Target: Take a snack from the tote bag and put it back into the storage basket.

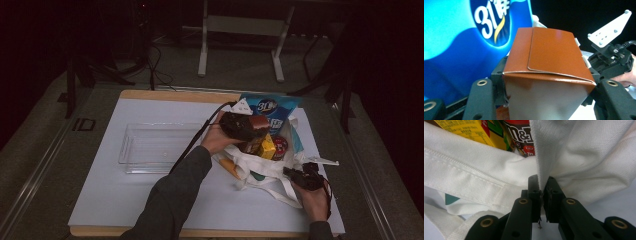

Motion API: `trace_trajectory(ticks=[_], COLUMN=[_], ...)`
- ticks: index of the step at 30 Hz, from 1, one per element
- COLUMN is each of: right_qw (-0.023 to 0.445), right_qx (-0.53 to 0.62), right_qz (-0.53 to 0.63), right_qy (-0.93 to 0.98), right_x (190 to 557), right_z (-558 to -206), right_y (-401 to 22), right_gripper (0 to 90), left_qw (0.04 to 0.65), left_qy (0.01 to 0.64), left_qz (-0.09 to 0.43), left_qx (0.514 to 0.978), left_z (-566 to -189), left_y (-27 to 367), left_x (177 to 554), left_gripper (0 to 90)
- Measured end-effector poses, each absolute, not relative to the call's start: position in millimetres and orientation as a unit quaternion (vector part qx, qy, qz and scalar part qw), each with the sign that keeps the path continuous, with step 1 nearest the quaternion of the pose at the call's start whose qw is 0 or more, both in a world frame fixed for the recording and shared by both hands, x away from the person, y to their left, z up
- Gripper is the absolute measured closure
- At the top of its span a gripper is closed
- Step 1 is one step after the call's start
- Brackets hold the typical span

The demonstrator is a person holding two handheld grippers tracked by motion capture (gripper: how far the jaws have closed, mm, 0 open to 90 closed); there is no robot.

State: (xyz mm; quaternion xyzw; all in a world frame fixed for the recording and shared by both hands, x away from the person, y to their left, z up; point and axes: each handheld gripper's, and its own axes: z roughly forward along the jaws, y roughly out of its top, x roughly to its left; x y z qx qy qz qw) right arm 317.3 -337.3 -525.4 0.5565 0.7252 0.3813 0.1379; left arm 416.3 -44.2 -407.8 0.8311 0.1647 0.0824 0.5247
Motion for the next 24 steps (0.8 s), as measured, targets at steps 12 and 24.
trace_trajectory(ticks=[12, 24], right_qw=[0.139, 0.149], right_qx=[0.556, 0.555], right_qz=[0.384, 0.387], right_qy=[0.724, 0.721], right_x=[317, 315], right_z=[-526, -528], right_y=[-338, -337], right_gripper=[84.5, 84.1], left_qw=[0.534, 0.554], left_qy=[0.159, 0.161], left_qz=[0.102, 0.119], left_qx=[0.824, 0.808], left_z=[-394, -375], left_y=[-38, -26], left_x=[407, 399], left_gripper=[42.9, 43.0])
